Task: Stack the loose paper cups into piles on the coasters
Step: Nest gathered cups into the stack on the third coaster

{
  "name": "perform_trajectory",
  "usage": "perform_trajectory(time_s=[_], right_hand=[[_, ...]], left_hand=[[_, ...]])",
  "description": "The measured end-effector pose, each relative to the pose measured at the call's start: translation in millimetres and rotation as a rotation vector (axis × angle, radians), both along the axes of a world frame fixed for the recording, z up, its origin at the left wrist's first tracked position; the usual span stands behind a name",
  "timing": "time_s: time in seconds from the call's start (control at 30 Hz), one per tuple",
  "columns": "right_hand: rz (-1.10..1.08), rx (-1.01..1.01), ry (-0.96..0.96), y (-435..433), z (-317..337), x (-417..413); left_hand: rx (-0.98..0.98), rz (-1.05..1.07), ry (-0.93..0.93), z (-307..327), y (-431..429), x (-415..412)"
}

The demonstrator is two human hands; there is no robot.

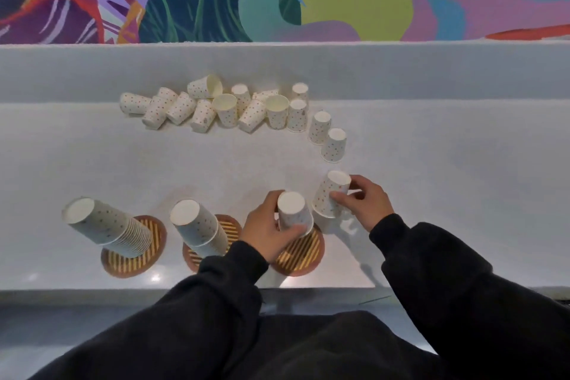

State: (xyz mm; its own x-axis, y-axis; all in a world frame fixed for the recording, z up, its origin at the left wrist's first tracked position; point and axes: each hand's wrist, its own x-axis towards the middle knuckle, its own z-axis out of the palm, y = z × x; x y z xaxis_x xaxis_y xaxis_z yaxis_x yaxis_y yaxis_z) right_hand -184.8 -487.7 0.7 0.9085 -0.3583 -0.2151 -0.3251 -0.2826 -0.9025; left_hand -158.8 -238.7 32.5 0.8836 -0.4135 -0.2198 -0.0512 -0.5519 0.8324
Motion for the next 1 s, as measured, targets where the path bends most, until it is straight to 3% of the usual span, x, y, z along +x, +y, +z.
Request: perform_trajectory(time_s=[0.2, 0.5, 0.63, 0.83, 1.0], right_hand=[[0.03, 0.059, -0.047, 21.5, 2.4, -11.1], [0.082, 0.089, -0.177, 57.9, -1.2, -30.7], [0.22, -0.044, -0.207, 71.2, -1.4, -34.4], [0.409, -0.239, -0.104, 83.7, -33.7, -37.0], [0.407, -0.257, -0.067, 80.6, -55.0, -37.9]], left_hand=[[0.099, -0.008, 0.072, -44.9, 4.6, -14.7], [0.186, -0.063, -0.037, -59.9, 10.2, -16.5], [0.171, -0.044, -0.036, -66.8, 12.7, -13.5], [0.097, 0.002, 0.07, -72.2, 14.9, -12.7], [0.085, -0.063, -0.044, -74.3, 19.5, -14.2]])
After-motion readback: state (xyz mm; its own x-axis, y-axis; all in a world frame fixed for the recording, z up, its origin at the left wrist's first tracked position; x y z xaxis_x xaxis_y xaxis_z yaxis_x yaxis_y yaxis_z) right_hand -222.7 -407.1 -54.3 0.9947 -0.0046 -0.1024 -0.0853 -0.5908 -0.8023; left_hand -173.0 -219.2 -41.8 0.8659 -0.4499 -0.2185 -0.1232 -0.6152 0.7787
